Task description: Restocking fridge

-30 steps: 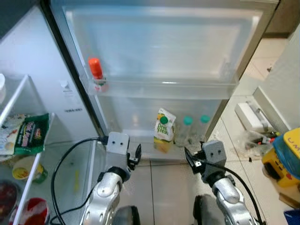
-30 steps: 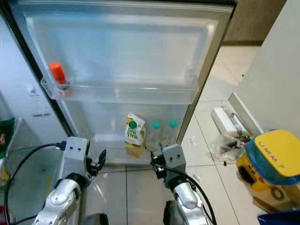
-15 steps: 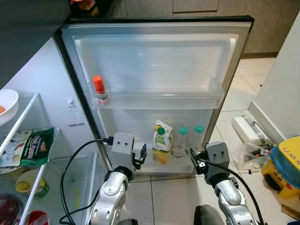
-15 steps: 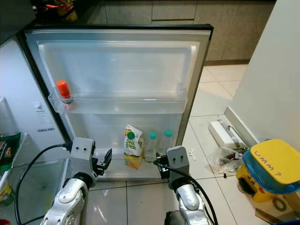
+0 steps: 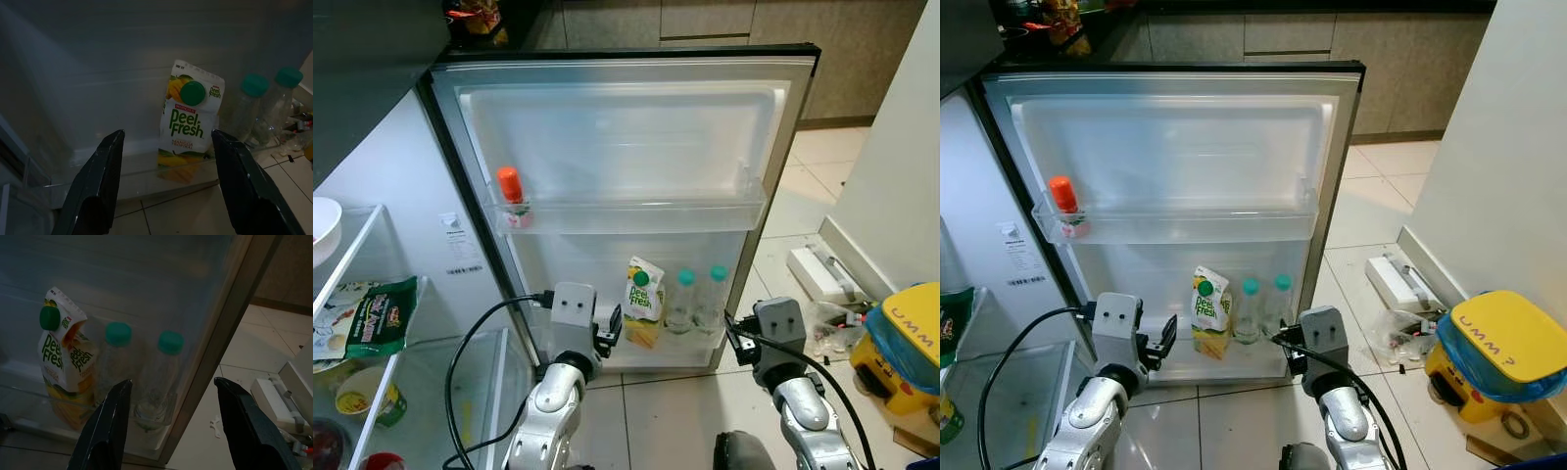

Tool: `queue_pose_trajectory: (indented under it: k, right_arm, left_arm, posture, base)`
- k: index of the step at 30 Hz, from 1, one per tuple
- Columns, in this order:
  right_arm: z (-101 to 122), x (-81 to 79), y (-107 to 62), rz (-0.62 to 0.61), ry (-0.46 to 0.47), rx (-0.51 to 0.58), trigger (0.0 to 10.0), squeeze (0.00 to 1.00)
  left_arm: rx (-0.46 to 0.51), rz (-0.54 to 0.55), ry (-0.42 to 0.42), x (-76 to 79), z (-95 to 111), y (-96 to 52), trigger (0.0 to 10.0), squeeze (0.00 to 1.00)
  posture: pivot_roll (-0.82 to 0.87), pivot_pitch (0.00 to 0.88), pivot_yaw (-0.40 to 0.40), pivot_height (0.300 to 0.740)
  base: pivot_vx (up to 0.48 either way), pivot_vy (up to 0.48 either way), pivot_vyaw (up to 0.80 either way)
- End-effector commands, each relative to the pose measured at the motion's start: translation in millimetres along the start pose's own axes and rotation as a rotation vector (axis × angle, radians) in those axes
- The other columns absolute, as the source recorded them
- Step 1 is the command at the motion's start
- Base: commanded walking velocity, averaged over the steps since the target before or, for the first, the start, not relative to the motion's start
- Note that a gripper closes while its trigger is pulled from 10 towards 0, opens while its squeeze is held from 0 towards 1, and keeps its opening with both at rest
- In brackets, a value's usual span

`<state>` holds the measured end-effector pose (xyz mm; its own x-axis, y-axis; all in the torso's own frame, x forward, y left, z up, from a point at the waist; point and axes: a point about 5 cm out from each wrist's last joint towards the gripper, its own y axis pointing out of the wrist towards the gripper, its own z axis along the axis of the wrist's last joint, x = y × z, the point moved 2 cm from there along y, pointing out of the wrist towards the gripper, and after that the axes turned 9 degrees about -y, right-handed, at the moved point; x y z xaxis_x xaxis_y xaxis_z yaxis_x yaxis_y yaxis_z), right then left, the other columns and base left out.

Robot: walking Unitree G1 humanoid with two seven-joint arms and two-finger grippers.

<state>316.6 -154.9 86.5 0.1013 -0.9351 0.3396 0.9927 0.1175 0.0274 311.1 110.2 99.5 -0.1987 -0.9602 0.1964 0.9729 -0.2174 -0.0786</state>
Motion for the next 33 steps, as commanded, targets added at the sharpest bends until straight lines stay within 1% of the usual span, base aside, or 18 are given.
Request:
queue_pose_trajectory:
  k: [1, 11, 22, 33]
  right_arm:
    - [-1.2, 1.4, 1.0, -0.008, -0.007, -0.002, 10.0, 0.0]
    - [-1.8, 2.1, 1.3, -0.015, -0.01, -0.003, 10.0, 0.0]
    - [-2.3, 3.7, 1.7, -0.022, -0.016, -0.003, 10.0, 0.0]
    - [-3.2, 4.0, 1.5, -0.023, -0.02, -0.005, 10.0, 0.0]
  left_arm:
    - [0.003, -0.008, -0.006, 4.5, -0.8, 3.7, 10.0, 0.0]
    - [0.006, -0.007, -0.002, 3.1, -2.3, 3.5, 10.0, 0.0]
    - [0.01, -0.009, -0.003, 3.9, -2.5, 5.0, 10.0, 0.0]
    - [0.011, -0.009, -0.003, 4.3, -2.6, 5.2, 10.0, 0.0]
  posture:
    - [-0.14, 0.043, 0.002, 0.586]
    - [-0.14, 0.041, 0.001, 0.586]
    - [-0.14, 0.041, 0.0, 0.631]
    - [-0.14, 0.042, -0.001, 0.656]
  base:
    - [0.0, 0.0, 0.0]
    - [0.0, 0.0, 0.0]
    - [0.0, 0.0, 0.0]
    - [0.0, 0.0, 0.0]
